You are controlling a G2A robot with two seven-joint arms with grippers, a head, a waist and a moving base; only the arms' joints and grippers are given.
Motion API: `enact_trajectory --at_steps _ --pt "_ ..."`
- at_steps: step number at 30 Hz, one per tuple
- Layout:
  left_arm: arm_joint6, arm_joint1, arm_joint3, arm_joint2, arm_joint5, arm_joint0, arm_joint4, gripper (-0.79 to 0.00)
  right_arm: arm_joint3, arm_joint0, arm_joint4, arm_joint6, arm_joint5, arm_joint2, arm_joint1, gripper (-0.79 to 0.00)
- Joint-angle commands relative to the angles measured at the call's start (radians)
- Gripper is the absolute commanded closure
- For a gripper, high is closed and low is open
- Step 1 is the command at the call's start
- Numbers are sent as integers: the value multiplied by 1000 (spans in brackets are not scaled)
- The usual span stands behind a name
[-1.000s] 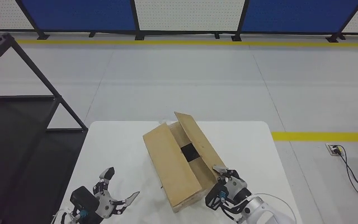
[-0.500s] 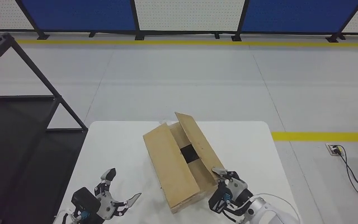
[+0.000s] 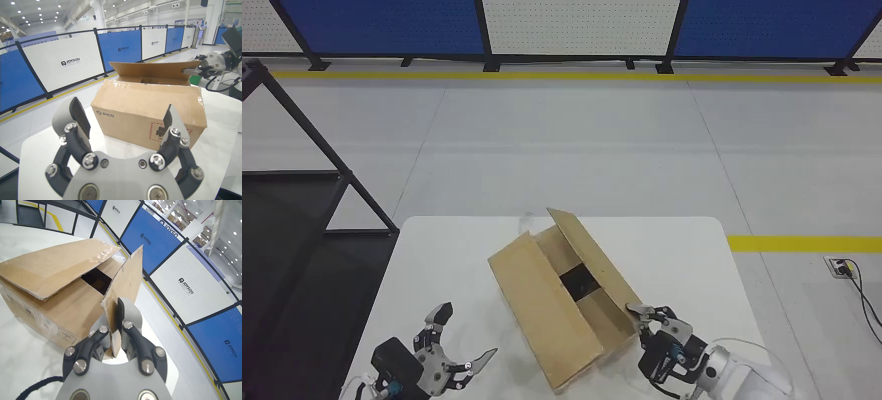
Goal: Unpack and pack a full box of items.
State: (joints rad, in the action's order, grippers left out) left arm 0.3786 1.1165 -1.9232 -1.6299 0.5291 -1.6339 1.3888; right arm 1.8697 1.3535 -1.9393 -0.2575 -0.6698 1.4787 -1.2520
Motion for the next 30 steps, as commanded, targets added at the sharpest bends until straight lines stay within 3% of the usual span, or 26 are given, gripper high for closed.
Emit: enact_trajectory --at_steps 1,14,21,23,24,30 --pt "4 -1 -1 -2 1 -2 3 -785 -6 -4 13 -19 -22 6 4 0" --pt "9 -1 -1 -6 1 -4 6 -785 -67 -47 53 -158 -138 55 37 0" --pt "9 -1 -1 -6 1 -4 6 -785 -71 -79 34 -133 -158 52 51 0" --pt "9 -1 -1 -6 1 -4 6 -785 -69 -89 29 -112 -159 40 53 -646" --pt "9 -1 -1 -6 1 -4 6 -785 -68 -92 31 -106 -157 34 53 -785" --pt "0 -1 0 -7 -7 -4 4 -785 -54 -88 35 -107 -139 24 61 -785"
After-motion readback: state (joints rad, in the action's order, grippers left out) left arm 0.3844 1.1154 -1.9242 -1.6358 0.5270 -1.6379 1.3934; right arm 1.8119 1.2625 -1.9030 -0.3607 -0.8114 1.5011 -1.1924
